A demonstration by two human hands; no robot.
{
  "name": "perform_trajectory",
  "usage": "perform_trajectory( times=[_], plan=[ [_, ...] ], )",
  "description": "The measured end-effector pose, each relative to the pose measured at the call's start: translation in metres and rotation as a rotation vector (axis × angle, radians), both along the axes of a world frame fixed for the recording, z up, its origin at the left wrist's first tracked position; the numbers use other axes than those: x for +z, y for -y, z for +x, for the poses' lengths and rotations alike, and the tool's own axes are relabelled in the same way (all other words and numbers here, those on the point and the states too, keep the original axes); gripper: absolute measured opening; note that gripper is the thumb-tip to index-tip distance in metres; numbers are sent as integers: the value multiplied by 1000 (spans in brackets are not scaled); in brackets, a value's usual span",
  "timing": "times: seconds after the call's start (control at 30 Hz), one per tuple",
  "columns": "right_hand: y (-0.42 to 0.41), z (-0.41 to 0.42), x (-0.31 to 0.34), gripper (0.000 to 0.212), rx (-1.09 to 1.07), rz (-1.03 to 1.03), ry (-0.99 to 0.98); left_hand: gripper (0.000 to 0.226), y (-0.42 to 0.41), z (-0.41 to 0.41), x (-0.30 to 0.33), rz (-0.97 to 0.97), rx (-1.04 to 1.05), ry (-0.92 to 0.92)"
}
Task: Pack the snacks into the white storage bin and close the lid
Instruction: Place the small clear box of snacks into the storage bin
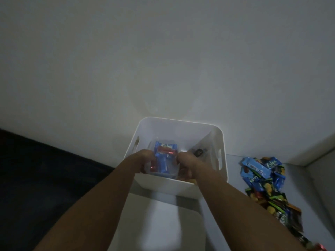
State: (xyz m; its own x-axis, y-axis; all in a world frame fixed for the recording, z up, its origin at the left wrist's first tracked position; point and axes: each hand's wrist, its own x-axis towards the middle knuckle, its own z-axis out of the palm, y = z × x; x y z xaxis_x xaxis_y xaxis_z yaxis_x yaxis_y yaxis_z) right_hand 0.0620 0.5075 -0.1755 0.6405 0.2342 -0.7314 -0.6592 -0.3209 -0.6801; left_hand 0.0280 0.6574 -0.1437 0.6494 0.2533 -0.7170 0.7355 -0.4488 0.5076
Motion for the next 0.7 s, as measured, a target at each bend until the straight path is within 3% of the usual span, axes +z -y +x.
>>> perform_trajectory(
  times=[0.1,0.17,0.27,0.33,0.4,0.5,0.57,0.7],
  plan=[
    [-19,8,-31,7,18,-63,-39,8,-17,4,-19,71,-125,-30],
    [-40,15,-56,17,90,-116,-55,26,-39,10,-42,224,-199,86],
    [-45,12,-59,19,119,-97,-42,38,-43,0,-45,412,-76,765],
    [-48,13,-53,5,129,-88,-2,34,-54,4,-46,635,-50,1047],
    [-50,16,-50,17,140,-94,37,33,-66,8,-48,761,-69,995],
    [-54,16,-39,29,165,-64,60,30,-73,11,-47,640,-28,778],
    [-60,15,-34,27,233,-55,69,45,-72,14,-50,534,27,621],
    [-71,13,-30,14,377,-82,81,54,-69,16,-48,505,58,593]
  ],
)
